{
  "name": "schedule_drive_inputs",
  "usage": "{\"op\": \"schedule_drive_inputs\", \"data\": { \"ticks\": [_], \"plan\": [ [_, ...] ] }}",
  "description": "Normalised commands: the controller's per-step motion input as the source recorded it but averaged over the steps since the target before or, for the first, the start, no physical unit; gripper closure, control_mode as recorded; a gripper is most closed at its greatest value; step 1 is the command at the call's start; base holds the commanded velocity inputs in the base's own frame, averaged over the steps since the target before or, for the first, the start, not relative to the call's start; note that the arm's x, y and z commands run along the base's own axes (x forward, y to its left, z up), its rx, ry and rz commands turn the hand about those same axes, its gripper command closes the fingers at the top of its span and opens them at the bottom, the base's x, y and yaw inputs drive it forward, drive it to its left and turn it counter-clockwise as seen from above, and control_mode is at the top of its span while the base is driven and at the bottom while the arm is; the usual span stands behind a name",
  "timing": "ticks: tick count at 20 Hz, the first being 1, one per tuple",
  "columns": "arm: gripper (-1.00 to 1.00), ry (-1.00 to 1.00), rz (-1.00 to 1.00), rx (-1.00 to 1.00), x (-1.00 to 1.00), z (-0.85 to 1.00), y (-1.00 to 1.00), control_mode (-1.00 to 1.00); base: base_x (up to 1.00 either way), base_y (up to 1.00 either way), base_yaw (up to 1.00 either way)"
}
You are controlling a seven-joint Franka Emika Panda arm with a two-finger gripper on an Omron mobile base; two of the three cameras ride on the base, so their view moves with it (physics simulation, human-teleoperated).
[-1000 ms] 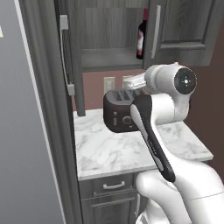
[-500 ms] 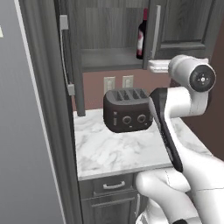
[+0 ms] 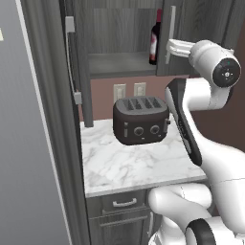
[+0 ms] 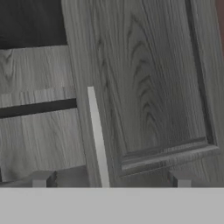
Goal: Open the cabinet directly in front. Then move the wine and the cup to the dining counter with the jar on it.
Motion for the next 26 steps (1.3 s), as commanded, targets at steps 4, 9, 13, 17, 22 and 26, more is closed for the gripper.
{"op": "schedule_drive_inputs", "data": {
  "ticks": [4, 9, 13, 17, 22, 26],
  "plan": [
    [-1.0, 0.25, 0.0, -0.11, 0.42, 0.0, 0.0, -1.0, 0.0, 0.0, 0.0],
    [-1.0, 0.25, 0.0, -0.05, 0.35, 0.0, 0.0, -1.0, 0.0, 0.0, 0.0],
    [-1.0, 0.04, 0.0, 0.0, 0.24, 0.0, -0.05, -1.0, 0.0, 0.0, 0.0],
    [-1.0, 0.08, 0.0, 0.07, 0.39, 0.0, -0.18, -1.0, 0.0, 0.0, 0.0],
    [-1.0, 0.01, 0.01, 0.05, 0.33, 0.0, -0.13, -1.0, 0.0, 0.0, 0.0],
    [-1.0, 0.0, 0.02, 0.05, 0.13, -0.13, 0.01, -1.0, 0.0, 0.0, 0.0]
  ]
}}
